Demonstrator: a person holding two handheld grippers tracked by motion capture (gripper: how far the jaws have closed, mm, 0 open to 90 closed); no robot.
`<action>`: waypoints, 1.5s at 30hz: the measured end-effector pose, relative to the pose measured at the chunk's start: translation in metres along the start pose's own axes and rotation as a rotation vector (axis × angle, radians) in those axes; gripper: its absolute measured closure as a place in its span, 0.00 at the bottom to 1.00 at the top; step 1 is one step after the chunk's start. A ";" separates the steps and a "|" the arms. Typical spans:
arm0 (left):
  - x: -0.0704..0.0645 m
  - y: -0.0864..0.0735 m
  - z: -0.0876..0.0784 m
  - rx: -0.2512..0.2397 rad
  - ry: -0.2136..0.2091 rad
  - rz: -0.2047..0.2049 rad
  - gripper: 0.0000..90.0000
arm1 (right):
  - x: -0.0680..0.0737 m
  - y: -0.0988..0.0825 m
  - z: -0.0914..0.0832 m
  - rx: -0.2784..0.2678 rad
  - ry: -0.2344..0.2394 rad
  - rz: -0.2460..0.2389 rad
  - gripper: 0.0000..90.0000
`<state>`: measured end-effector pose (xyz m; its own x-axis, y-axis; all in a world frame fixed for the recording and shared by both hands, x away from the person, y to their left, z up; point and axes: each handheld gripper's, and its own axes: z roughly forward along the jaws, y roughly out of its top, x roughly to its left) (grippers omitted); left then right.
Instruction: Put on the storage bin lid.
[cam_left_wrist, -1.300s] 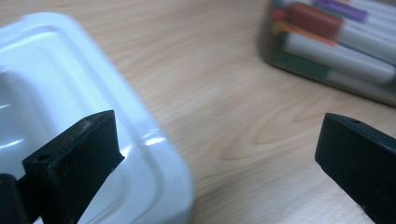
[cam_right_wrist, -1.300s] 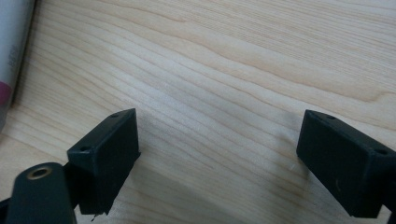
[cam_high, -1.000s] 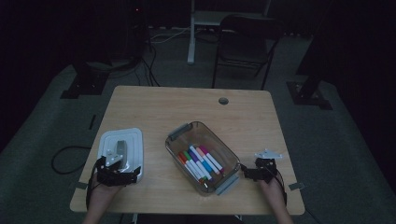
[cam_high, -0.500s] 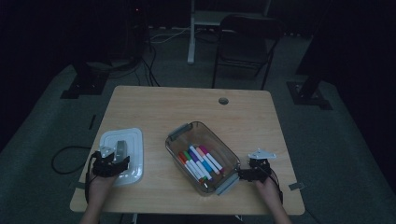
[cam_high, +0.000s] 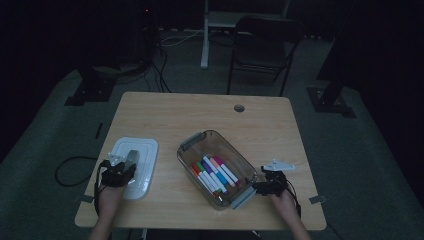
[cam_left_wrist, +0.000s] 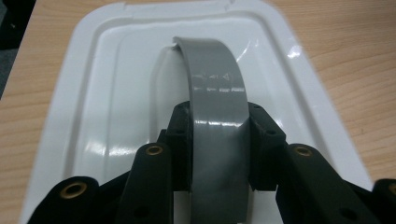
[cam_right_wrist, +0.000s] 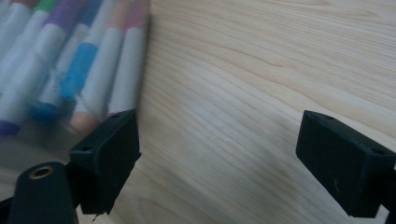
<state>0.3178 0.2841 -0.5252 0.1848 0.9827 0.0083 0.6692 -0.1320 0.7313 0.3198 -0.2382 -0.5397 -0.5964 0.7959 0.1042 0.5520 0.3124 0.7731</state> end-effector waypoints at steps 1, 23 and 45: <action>0.000 0.000 0.000 0.000 0.000 0.000 0.76 | 0.000 0.000 0.000 0.000 0.000 0.000 0.15; -0.005 0.003 -0.060 -0.081 -0.079 0.006 0.76 | 0.045 0.002 0.012 -0.013 0.175 -0.114 0.15; -0.054 0.058 -0.142 -0.220 -0.323 0.147 0.76 | 0.113 0.026 0.055 0.000 0.284 -0.281 0.14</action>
<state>0.2443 0.2419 -0.3865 0.5067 0.8596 -0.0653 0.4552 -0.2024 0.8671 0.2993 -0.1116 -0.5422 -0.8617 0.5041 0.0573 0.3442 0.4978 0.7960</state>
